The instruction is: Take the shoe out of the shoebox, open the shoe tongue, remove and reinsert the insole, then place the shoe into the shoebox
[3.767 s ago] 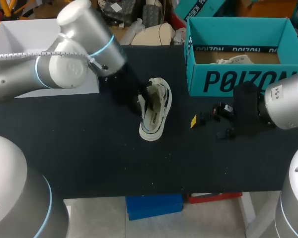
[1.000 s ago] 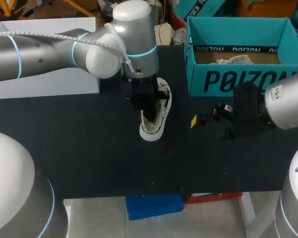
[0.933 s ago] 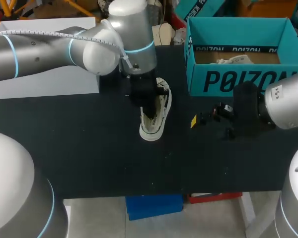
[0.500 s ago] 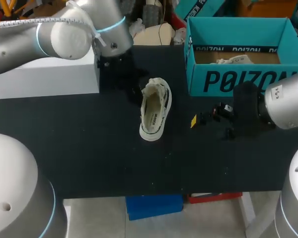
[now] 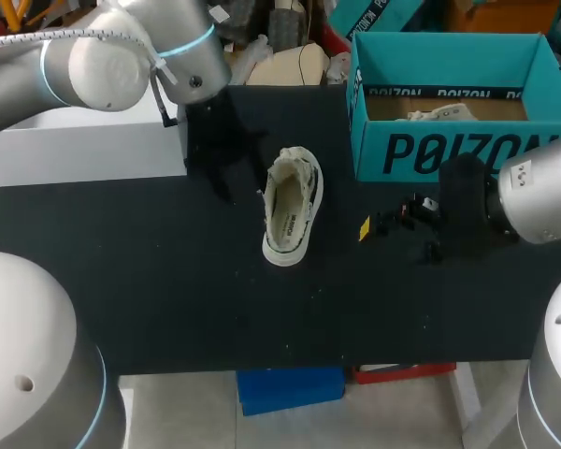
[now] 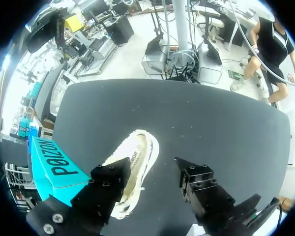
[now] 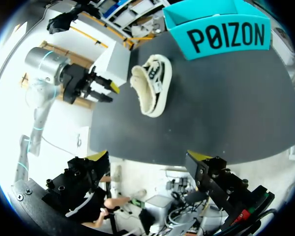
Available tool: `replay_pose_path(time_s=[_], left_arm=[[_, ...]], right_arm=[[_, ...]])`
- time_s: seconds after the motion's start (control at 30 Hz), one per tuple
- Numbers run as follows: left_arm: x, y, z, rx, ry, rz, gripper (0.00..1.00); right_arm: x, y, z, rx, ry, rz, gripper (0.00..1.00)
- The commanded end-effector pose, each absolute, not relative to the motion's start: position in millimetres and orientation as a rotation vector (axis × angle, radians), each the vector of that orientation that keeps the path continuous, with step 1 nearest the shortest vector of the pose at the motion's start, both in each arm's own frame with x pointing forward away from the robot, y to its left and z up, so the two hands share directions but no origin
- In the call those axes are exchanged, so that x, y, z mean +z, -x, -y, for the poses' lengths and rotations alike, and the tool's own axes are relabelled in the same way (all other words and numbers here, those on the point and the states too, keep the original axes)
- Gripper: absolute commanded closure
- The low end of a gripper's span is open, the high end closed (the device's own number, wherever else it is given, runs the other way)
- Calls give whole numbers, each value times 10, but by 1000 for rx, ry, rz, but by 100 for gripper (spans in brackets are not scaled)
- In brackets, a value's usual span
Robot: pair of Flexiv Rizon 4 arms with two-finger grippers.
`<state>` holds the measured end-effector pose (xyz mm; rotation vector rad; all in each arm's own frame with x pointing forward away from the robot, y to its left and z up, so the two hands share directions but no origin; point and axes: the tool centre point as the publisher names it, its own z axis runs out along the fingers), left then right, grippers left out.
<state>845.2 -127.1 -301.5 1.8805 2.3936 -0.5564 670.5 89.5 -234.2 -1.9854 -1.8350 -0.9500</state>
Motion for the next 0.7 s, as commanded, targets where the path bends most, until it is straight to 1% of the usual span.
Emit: replay_pose_path(time_s=[0.03,0.13,0.2,0.27,0.4,0.5,0.53,0.57,0.7], left_arm=[[-3025,-8443,1268,-551,-1877,-2391,0],[-3025,-8443,1268,-551,-1877,-2391,0],[-2951,-8360,1309,-721,-1765,-2444,0],[-2893,-8313,1313,-882,-1589,-2527,0],[-2877,-8259,1190,-1016,-1318,-2658,0],[-2892,-8279,1030,-1017,-1110,-2734,0],[-2878,-8301,969,-1089,-1003,-2757,0],[-2875,-8354,898,-1027,-883,-2764,0],[-2863,-8467,604,-1120,-517,-2768,0]], right_arm=[[-2339,-6707,-905,-947,1987,1835,0],[-2339,-6707,-905,-947,1987,1835,0],[-2339,-6707,-905,-947,1987,1835,0],[-2339,-6707,-905,-947,1987,1835,0],[-2339,-6707,-905,-947,1987,1835,0],[-2339,-6707,-905,-947,1987,1835,0],[-2339,-6707,-905,-947,1987,1835,0],[-2339,-6707,-905,-947,1987,1835,0],[-2339,-6707,-905,-947,1987,1835,0]])
